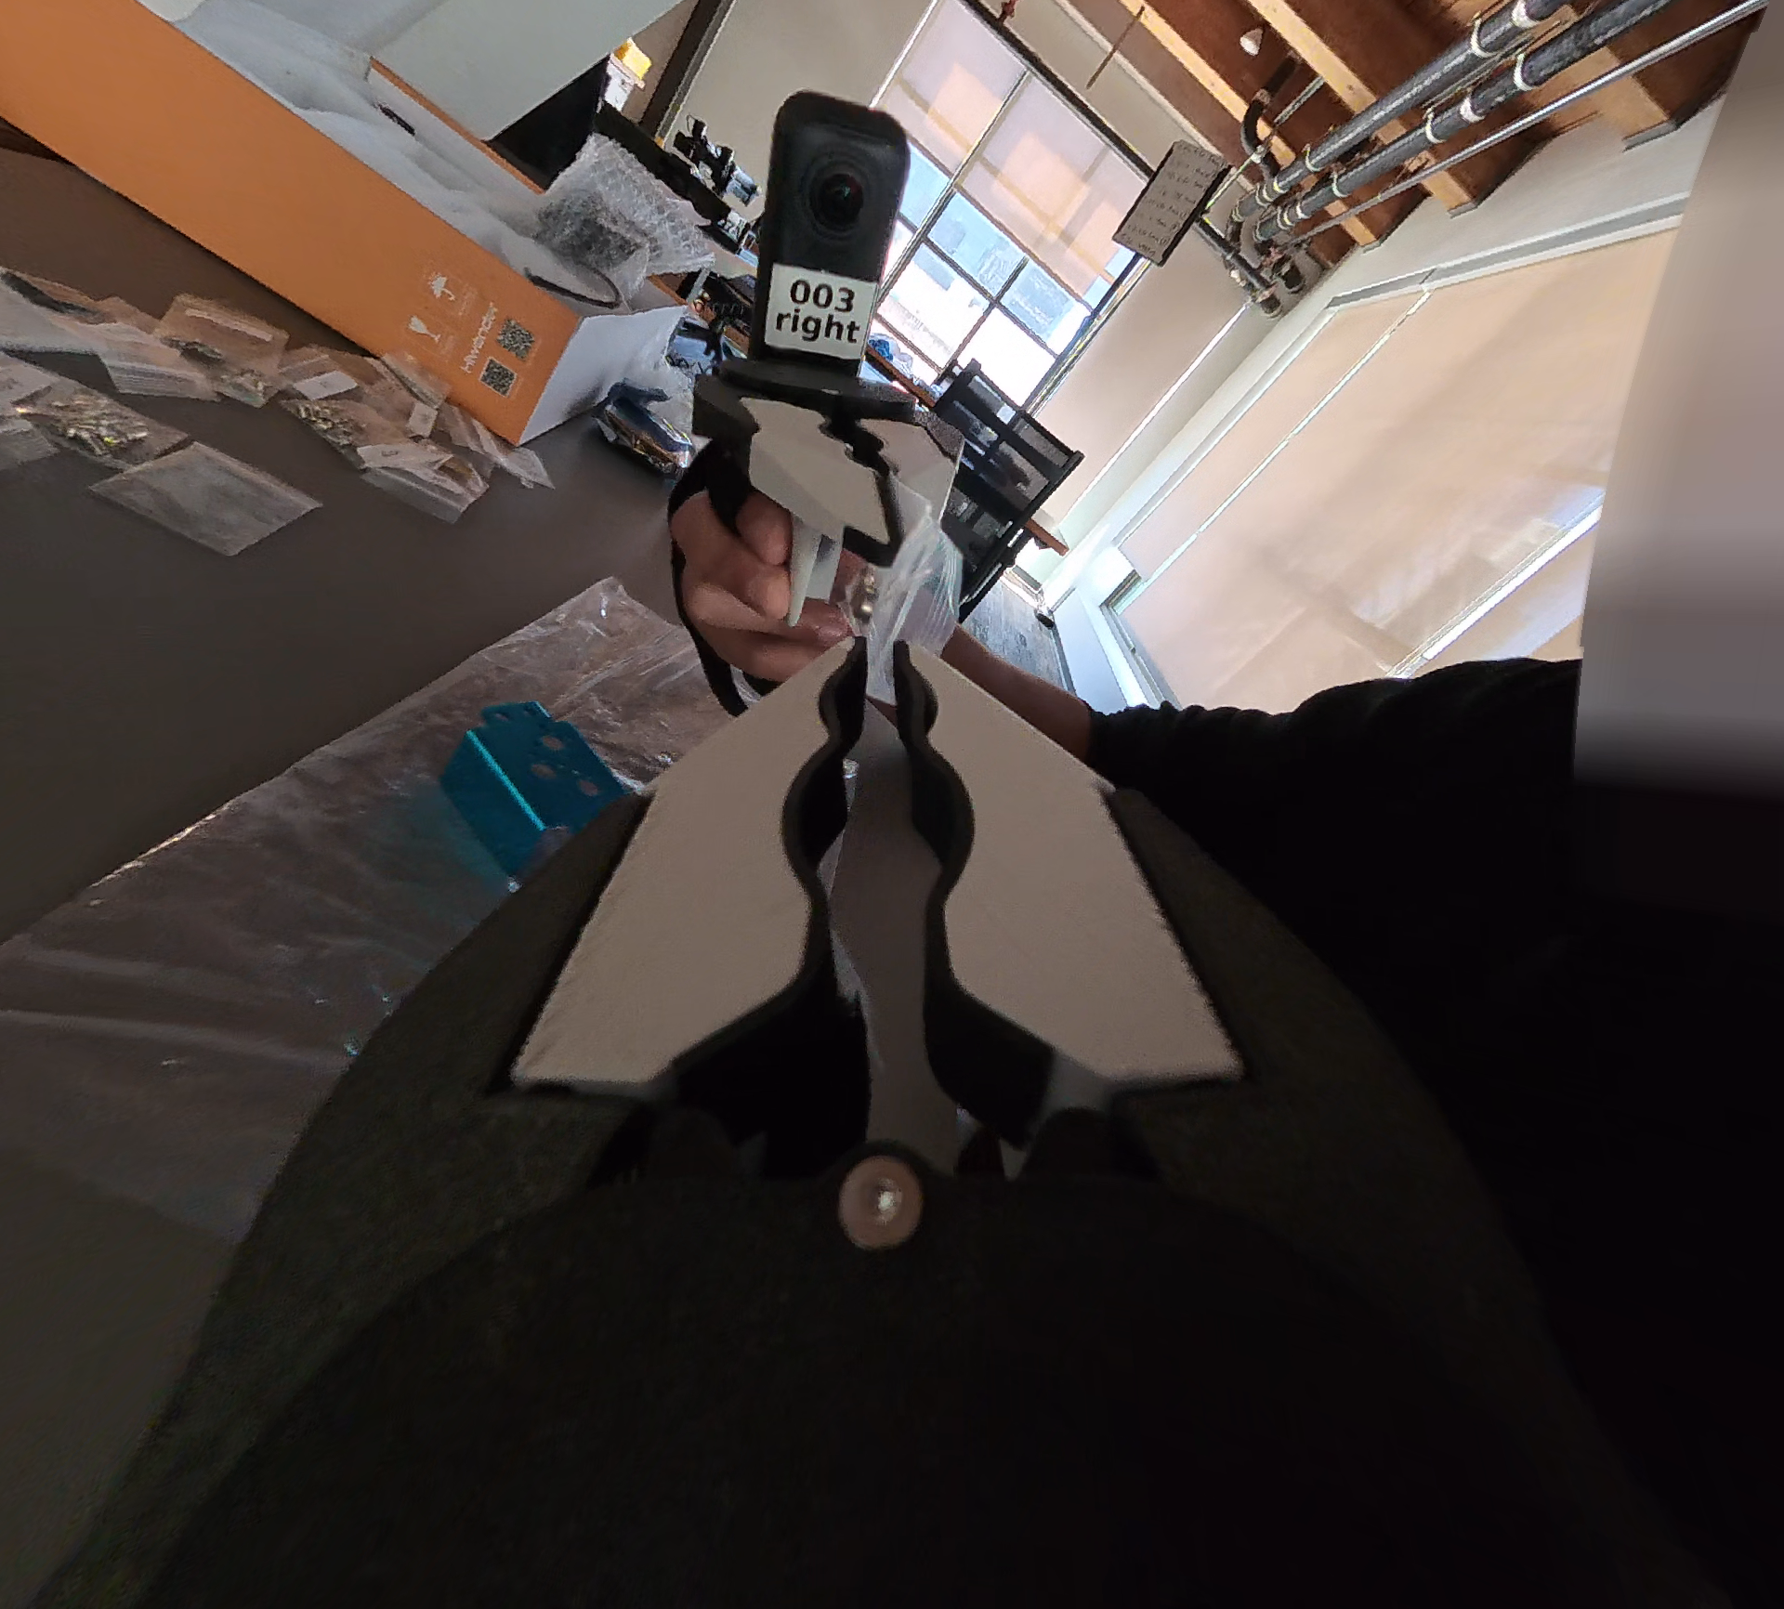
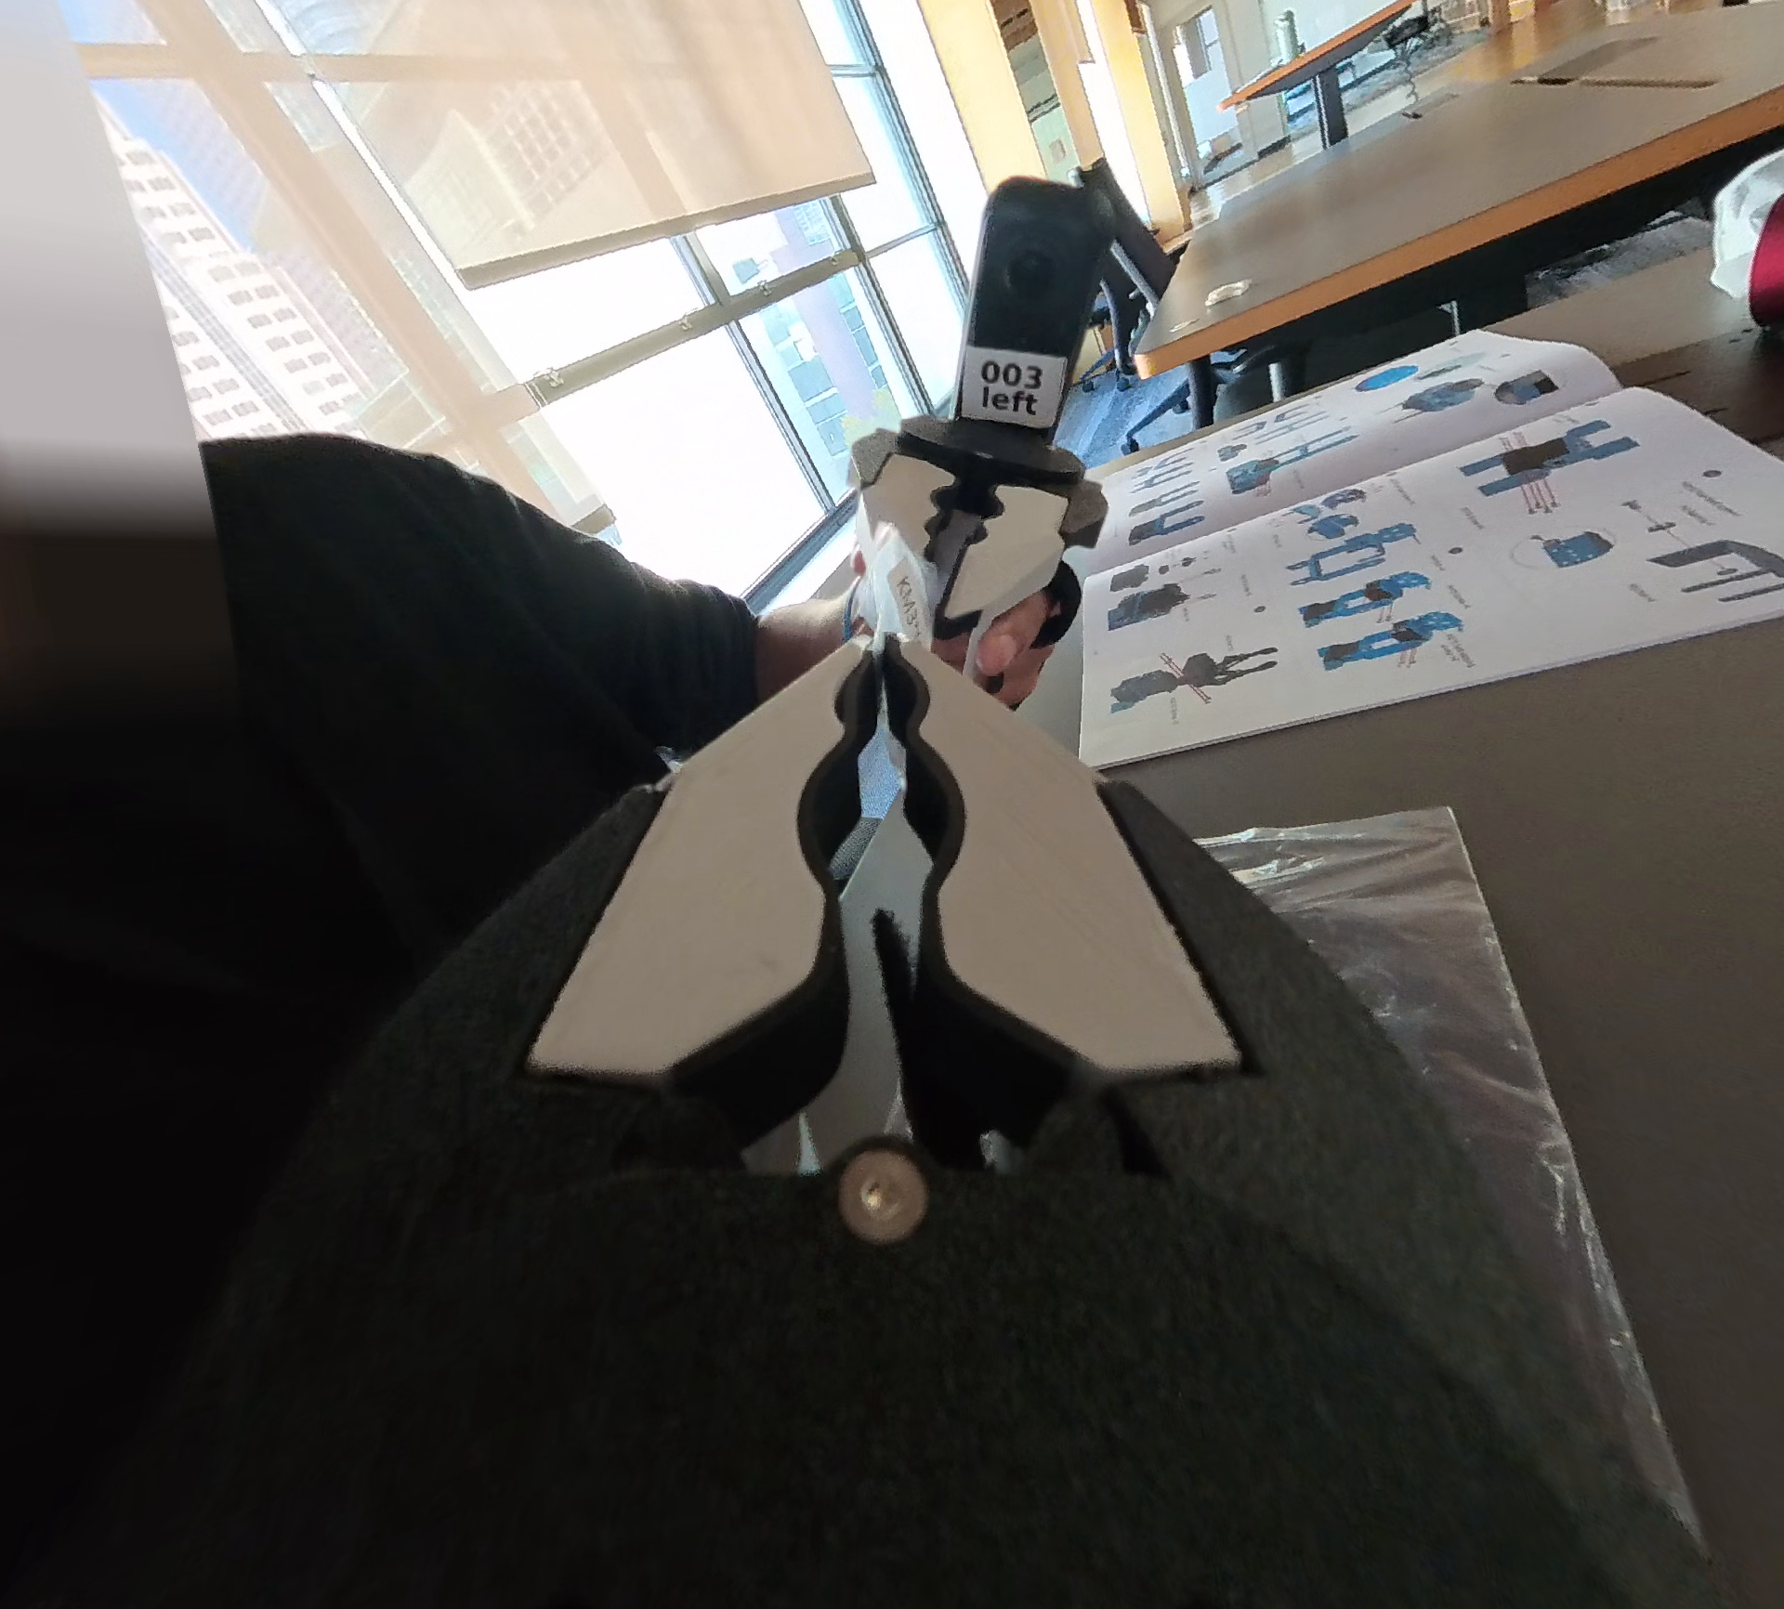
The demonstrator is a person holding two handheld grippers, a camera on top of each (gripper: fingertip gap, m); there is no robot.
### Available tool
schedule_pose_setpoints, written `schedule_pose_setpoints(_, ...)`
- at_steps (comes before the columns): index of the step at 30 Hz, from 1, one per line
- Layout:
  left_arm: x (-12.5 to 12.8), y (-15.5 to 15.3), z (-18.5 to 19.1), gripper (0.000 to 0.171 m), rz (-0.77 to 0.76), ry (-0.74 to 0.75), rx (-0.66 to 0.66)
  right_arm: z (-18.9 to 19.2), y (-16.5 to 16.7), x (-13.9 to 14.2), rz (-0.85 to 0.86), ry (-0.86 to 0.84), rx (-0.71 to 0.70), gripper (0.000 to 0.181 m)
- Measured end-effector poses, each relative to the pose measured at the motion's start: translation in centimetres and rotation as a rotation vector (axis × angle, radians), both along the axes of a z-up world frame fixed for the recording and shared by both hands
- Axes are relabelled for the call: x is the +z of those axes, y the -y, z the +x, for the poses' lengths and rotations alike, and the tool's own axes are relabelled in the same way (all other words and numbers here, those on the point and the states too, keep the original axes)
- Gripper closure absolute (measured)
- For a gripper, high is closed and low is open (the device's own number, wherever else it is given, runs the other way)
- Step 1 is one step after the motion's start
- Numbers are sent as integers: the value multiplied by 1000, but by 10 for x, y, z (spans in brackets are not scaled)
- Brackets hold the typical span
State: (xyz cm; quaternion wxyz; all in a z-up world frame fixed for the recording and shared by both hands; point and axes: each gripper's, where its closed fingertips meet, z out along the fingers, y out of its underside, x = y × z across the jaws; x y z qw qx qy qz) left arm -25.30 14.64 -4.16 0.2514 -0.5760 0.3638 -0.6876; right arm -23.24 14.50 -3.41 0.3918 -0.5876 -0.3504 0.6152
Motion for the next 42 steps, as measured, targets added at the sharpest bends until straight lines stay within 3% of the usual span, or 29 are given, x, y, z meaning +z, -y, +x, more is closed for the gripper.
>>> schedule_pose_setpoints(6,0,-7,3,162,26,-10,30,3,-2,-9,31,76,-30,181)
schedule_pose_setpoints(10,-13,-38,15,160,248,-143,145,37,-20,-17,14,133,-157,181)
schedule_pose_setpoints(13,-21,-49,39,154,448,-233,143,61,-30,-18,-22,125,-214,181)
schedule_pose_setpoints(15,-21,-44,57,154,503,-237,83,69,-31,-19,-28,117,-222,181)
schedule_pose_setpoints(19,-19,-45,77,154,466,-214,38,79,-33,-14,-29,100,-236,181)
schedule_pose_setpoints(25,-5,-45,77,154,334,-111,-16,84,-35,-17,-47,94,-237,181)
schedule_pose_setpoints(34,-14,-41,79,155,414,-146,-16,76,-33,-22,-71,79,-206,181)
schedule_pose_setpoints(39,-18,-38,83,171,390,-133,-23,71,-29,-23,-63,87,-188,181)
schedule_pose_setpoints(42,-8,-27,77,171,202,-62,-142,76,-29,-19,-64,64,-184,181)
